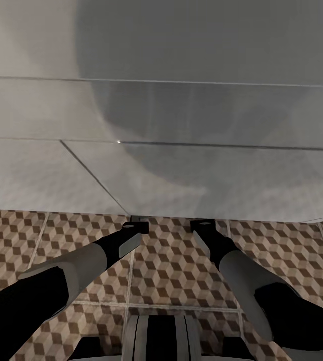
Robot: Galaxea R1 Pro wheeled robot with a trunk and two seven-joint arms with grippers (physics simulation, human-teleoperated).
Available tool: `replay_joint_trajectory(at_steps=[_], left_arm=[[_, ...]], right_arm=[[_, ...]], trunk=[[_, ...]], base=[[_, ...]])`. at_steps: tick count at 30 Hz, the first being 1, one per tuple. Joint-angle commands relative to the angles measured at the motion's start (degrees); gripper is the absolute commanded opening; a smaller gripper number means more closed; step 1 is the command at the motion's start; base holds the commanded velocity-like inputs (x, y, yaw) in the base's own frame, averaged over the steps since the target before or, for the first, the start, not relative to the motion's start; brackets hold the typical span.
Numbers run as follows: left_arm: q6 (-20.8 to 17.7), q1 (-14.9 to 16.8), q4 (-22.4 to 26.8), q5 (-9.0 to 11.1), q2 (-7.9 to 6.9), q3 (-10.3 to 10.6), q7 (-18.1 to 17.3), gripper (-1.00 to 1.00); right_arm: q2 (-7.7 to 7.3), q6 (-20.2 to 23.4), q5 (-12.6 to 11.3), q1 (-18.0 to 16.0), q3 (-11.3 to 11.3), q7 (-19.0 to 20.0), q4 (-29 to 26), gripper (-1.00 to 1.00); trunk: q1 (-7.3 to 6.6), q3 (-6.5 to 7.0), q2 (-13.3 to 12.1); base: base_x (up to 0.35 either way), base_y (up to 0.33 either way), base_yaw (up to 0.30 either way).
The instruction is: Take the four mousetraps from the cabinet in the bathroom and place them on the bathroom floor. Make sure all four end up on the same floor surface, and ensure that at least two of them are either under or directly next to the same bathroom sink.
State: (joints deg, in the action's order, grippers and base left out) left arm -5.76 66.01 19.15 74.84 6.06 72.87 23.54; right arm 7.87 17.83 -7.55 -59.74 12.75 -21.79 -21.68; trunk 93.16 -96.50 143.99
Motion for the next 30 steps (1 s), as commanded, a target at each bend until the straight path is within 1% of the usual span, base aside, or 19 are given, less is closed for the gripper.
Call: replay_joint_trajectory(at_steps=[1, 8, 11, 14, 17, 19, 21, 24, 30], left_arm=[[-0.3, 0.1, 0.1, -0.1, -0.02, 0.3, 0.4, -1.0], [-0.5, 1.5, -0.1, 0.0, -0.08, 0.4, 0.4, -1.0], [-0.6, 2.0, -0.9, 0.0, -0.05, 0.3, 0.4, -1.0], [-0.8, 2.8, -2.0, 0.0, -0.01, 0.3, 0.4, -1.0], [-0.8, 3.4, -2.5, 0.0, 0.0, 0.3, 0.3, -1.0], [-0.9, 3.7, -2.6, 0.0, 0.06, 0.3, 0.3, -1.0], [-1.0, 3.8, -2.7, 0.0, 0.35, 0.3, 0.3, -1.0], [-1.0, 3.9, -2.8, 0.0, 0.61, 0.3, 0.3, -1.0], [-1.1, 4.5, -2.8, -0.1, 1.05, 0.3, 0.3, -1.0]], right_arm=[[-0.04, 0.3, -0.6, 0.0, 0.5, -0.6, 0.0, -1.0], [0.06, 0.5, -1.0, 0.0, 0.4, -1.1, 0.4, -1.0], [-0.05, 0.8, -1.0, -0.1, 0.4, -1.2, 0.7, -1.0], [-0.05, 1.0, -1.1, -0.7, 0.4, -1.3, 2.0, -1.0], [-0.05, 1.0, -1.1, -2.9, 0.3, -1.8, 5.7, -1.0], [-0.08, 1.0, -1.2, -5.2, 0.3, -2.1, 9.2, -1.0], [-0.15, 0.9, -1.3, -6.7, 0.3, -2.2, 11.7, -1.0], [-0.09, 0.8, -1.3, -7.5, 0.3, -2.3, 13.1, -1.0], [-0.04, 0.9, -1.3, -8.2, 0.3, -2.3, 13.5, -1.0]], trunk=[[-0.01, -0.03, 0.0], [-0.01, -0.03, 0.0], [-0.01, -0.03, 0.0], [-0.01, -0.03, 0.0], [-0.01, -0.03, 0.0], [-0.01, -0.03, 0.0], [-0.01, -0.03, 0.0], [-0.01, -0.03, 0.0], [-0.01, -0.03, 0.0]], base=[[0.0, 0.0, 0.0], [0.0, 0.0, 0.0], [0.0, 0.0, 0.0], [0.0, 0.0, 0.0], [0.0, 0.0, 0.0], [0.0, 0.0, 0.0], [0.0, 0.0, 0.0], [0.0, 0.0, 0.0], [0.0, 0.0, 0.0]])
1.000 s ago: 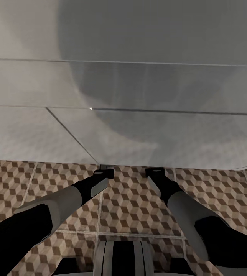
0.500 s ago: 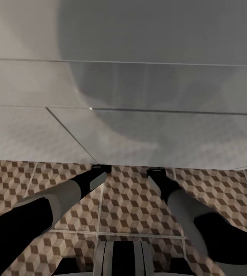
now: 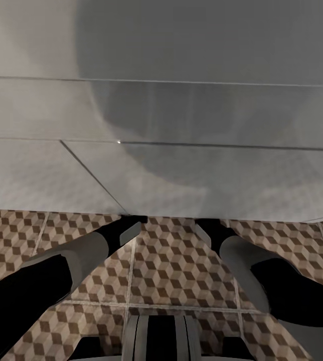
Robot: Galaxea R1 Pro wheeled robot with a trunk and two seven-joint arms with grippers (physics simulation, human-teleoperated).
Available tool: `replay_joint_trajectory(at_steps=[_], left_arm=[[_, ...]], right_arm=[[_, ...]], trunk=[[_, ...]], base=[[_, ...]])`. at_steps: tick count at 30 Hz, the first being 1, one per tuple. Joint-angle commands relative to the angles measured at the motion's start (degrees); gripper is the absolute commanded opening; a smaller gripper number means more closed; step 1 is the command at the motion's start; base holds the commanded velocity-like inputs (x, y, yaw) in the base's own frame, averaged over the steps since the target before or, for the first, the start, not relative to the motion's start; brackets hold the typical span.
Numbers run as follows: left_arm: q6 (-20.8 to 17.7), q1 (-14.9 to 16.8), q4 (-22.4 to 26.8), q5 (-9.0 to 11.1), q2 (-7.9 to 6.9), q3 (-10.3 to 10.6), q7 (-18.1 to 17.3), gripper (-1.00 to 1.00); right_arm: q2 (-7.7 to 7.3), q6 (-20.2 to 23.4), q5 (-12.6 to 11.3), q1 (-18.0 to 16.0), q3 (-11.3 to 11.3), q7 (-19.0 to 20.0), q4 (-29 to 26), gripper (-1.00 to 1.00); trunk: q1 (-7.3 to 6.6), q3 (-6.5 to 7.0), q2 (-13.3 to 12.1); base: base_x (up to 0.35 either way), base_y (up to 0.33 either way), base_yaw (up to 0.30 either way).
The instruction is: Take the four mousetraps from the cabinet in the bathroom and place them on the bathroom floor. Make sure all four end up on the same floor surface, and ensure that at least two of them are either under or directly next to the same bathroom sink.
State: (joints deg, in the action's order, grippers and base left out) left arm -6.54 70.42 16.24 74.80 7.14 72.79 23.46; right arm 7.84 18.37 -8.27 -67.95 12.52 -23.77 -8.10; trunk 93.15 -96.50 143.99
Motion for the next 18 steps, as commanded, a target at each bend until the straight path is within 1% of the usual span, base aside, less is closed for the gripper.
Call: replay_joint_trajectory(at_steps=[1, 18], left_arm=[[-0.3, 0.1, 0.1, -0.1, 0.04, 0.3, 0.4, -1.0], [-0.1, 0.1, 0.0, 0.0, 0.16, 0.3, 0.4, -1.0]], right_arm=[[-0.01, 0.3, -0.6, -0.1, 0.5, -0.3, 0.0, -1.0], [0.35, 0.1, -0.1, -0.3, 0.6, -0.1, -0.3, -1.0]], trunk=[[-0.01, -0.03, 0.0], [-0.01, -0.03, 0.0]], base=[[0.0, 0.0, 0.0], [0.0, 0.0, 0.0]])
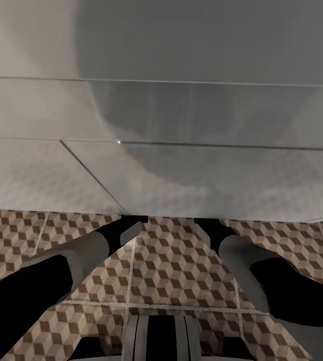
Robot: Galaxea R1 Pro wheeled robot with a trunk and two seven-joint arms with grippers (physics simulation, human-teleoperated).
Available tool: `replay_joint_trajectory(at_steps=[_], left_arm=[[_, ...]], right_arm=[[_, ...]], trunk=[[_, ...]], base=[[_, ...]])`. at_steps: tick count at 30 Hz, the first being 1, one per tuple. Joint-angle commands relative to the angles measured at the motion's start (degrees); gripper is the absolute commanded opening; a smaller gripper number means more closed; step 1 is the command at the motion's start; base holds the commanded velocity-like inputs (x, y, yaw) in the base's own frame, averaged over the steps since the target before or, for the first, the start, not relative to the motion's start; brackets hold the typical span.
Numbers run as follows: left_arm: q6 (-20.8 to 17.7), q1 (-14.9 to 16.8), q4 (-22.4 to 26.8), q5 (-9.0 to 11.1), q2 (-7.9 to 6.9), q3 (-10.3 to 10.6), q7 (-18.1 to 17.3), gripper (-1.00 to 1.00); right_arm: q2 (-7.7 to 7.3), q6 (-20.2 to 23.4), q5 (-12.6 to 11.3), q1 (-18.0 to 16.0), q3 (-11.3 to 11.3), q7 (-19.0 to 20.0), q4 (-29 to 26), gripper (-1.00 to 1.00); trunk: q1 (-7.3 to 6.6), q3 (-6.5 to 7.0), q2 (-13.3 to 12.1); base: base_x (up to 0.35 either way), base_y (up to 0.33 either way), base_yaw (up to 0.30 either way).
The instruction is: Take the four mousetraps from the cabinet in the bathroom and place them on the bathroom floor. Make sure all four end up on the same floor surface, and ensure that at least two of them are either under or directly next to the same bathroom sink.
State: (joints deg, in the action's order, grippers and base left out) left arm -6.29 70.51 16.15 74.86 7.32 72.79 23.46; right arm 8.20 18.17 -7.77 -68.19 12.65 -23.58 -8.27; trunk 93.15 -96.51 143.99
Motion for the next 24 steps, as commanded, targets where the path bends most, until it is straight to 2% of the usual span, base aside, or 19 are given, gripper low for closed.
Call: replay_joint_trajectory(at_steps=[1, 12, 24], left_arm=[[-0.3, 0.1, 0.1, -0.1, -0.03, 0.3, 0.4, -1.0], [-0.3, 0.0, 0.2, -0.1, -0.03, 0.3, 0.4, -1.0], [-0.4, 0.0, 0.2, -0.1, -0.03, 0.3, 0.4, -1.0]], right_arm=[[-0.01, 0.3, -0.6, 0.0, 0.5, -0.3, -0.1, -1.0], [0.08, 0.0, -0.5, 0.0, 0.6, -0.1, -2.1, -1.0], [-0.1, 0.0, -0.5, 0.1, 0.6, -0.2, -3.1, -1.0]], trunk=[[-0.01, -0.03, 0.0], [-0.01, -0.06, 0.0], [-0.01, -0.7, 0.0]], base=[[0.0, 0.0, 0.0], [0.0, 0.0, 0.0], [0.0, 0.0, 0.002]])
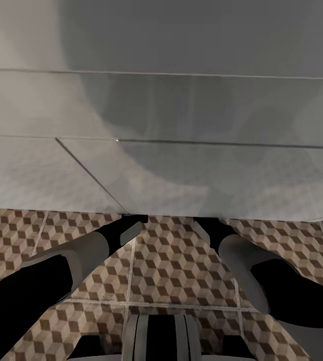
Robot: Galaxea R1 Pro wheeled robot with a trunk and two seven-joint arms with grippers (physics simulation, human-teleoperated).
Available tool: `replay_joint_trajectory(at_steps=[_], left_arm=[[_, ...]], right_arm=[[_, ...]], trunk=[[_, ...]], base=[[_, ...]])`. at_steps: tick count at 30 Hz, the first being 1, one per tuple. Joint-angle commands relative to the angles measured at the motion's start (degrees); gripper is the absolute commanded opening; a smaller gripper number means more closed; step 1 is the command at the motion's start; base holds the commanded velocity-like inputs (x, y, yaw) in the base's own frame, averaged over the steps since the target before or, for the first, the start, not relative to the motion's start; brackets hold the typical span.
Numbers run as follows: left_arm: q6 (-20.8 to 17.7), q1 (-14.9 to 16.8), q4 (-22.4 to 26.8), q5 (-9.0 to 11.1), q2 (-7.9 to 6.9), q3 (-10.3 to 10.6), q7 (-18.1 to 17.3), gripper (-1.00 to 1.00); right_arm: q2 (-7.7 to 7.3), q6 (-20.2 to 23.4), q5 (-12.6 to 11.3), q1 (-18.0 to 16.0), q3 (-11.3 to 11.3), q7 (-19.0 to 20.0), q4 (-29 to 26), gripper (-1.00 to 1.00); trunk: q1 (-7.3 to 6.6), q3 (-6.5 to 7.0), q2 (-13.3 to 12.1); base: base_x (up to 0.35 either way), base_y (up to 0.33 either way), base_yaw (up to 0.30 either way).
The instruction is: Take the four mousetraps from the cabinet in the bathroom and place them on the bathroom floor. Make sure all four end up on the same floor surface, and ensure that at least two of them are either under or directly next to the same bathroom sink.
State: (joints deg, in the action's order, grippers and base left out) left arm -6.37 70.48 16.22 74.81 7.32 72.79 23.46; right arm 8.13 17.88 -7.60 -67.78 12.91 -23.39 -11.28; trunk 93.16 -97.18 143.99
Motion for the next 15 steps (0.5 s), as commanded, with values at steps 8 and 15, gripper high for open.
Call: replay_joint_trajectory(at_steps=[8, 15], left_arm=[[-0.3, 0.1, 0.1, -0.1, -0.02, 0.3, 0.4, -1.0], [-0.3, 0.1, 0.1, -0.1, -0.03, 0.3, 0.4, -1.0]], right_arm=[[-0.14, 0.3, -0.7, -0.3, 0.4, -0.3, -0.1, -1.0], [-0.19, 0.3, -0.7, -0.3, 0.4, -0.3, -0.1, -1.0]], trunk=[[-0.01, -0.24, 0.0], [-0.01, -0.37, 0.0]], base=[[0.0, 0.0, 0.03], [0.0, 0.0, 0.026]])
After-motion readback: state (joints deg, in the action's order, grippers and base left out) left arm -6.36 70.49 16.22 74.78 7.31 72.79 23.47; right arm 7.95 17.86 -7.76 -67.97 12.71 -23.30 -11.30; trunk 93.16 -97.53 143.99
